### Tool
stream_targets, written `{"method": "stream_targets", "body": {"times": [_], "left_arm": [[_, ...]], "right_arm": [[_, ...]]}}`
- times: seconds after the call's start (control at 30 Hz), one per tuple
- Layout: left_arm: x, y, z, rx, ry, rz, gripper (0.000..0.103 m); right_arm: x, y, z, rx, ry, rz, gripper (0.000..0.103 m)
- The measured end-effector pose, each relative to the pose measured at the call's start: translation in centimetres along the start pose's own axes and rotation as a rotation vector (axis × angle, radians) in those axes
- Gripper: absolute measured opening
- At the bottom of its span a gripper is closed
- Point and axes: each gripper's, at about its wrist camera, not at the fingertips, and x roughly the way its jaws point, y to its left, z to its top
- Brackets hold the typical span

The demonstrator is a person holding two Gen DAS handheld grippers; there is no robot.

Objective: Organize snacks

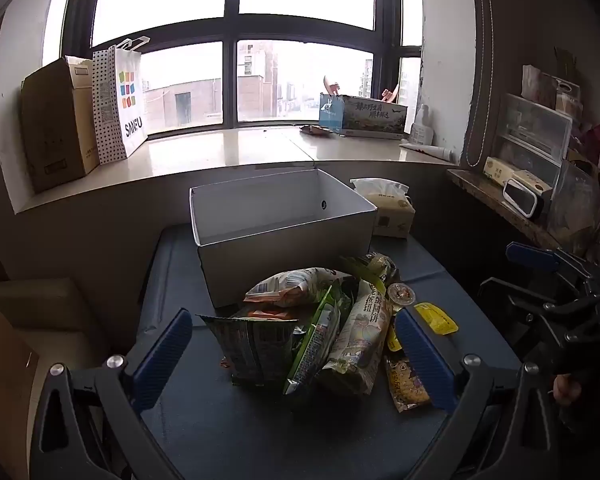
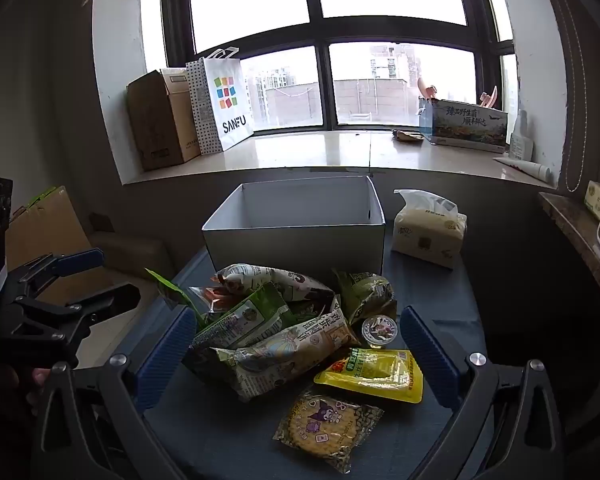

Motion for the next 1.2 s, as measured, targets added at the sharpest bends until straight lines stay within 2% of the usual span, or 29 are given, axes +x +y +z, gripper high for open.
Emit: {"method": "stream_targets", "body": {"times": [0.17,0.77,1.2], "left_arm": [[-0.13,-0.54,-0.08,0.023,0.006,0.011,0.103],[0.45,0.17,-0.29,-0.019,0.02,-0.016,0.103],[0.3,0.02,-0.19,-0.013,0.021,-0.017,0.103]], "right_arm": [[0.22,0.07,0.14,0.002,0.01,0.003,0.103],[-0.02,-0.08,-0.06,0.012,0.001,0.011,0.103],[-0.09,-0.08,-0.03,0.013,-0.002,0.01,0.103]]}}
